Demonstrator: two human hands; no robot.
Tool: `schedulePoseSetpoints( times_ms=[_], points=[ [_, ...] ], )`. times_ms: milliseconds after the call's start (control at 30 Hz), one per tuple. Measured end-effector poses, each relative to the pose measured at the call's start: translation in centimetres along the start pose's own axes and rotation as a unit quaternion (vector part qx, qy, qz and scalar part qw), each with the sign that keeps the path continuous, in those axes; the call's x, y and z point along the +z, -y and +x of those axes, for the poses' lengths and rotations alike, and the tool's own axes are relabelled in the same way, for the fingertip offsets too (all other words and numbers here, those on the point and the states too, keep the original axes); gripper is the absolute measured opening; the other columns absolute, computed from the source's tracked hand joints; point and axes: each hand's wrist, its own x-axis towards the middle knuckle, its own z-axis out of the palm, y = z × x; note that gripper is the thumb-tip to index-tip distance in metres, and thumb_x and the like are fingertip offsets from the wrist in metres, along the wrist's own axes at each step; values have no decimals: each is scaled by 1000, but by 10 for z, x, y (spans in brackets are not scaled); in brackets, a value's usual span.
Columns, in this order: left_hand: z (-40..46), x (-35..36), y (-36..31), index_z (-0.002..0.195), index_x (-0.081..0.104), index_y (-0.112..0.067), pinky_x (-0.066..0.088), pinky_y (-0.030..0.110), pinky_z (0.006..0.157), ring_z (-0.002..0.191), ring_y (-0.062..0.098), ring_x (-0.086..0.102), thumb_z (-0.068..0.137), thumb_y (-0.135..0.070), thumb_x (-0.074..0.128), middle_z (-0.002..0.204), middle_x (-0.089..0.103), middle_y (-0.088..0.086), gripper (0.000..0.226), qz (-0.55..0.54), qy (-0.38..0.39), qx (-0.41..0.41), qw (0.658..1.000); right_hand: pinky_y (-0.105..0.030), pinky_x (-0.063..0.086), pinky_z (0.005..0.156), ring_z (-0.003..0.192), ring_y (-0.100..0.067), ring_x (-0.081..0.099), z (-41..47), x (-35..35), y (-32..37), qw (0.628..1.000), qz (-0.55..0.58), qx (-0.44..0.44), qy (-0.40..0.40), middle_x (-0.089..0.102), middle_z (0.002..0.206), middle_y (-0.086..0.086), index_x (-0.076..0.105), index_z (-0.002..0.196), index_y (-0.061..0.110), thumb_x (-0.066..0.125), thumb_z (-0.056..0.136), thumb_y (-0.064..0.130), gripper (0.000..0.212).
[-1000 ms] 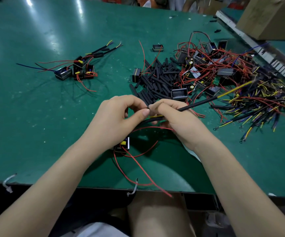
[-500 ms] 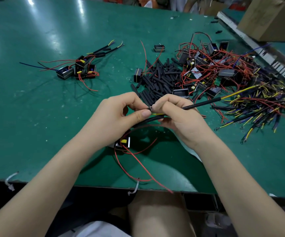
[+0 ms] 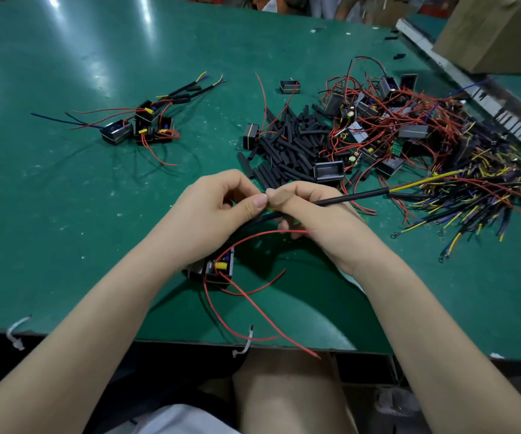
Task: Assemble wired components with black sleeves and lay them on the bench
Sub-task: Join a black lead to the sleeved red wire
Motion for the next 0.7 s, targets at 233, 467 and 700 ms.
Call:
schedulePoseSetpoints(
  times_ms=[233,467,700],
  points=[
    [-10,-1,3,81,66,-28,45,17,62,61,-2,54,76,-54,56,70,66,-18,28,-27,5,-26,999,-22,36,56,63,-12,51,-5,-2,3,999,-11,-46,-17,59,66,1,71,71,25,68,87,24,16],
    [-15,-1,-4,81,60,-33,42,25,70,69,7,53,90,-34,62,70,60,-18,8,37,34,49,998,-22,41,62,62,-3,53,-5,-5,5,998,35,-4,44,62,62,11,67,57,25,54,72,14,23],
    [-10,-11,-9,86,67,-18,33,20,66,73,4,45,86,-34,55,74,59,-15,20,188,2,149,971,-21,38,62,78,-13,52,-2,0,0,999,31,9,-19,65,70,7,72,63,29,67,74,28,12]
  ],
)
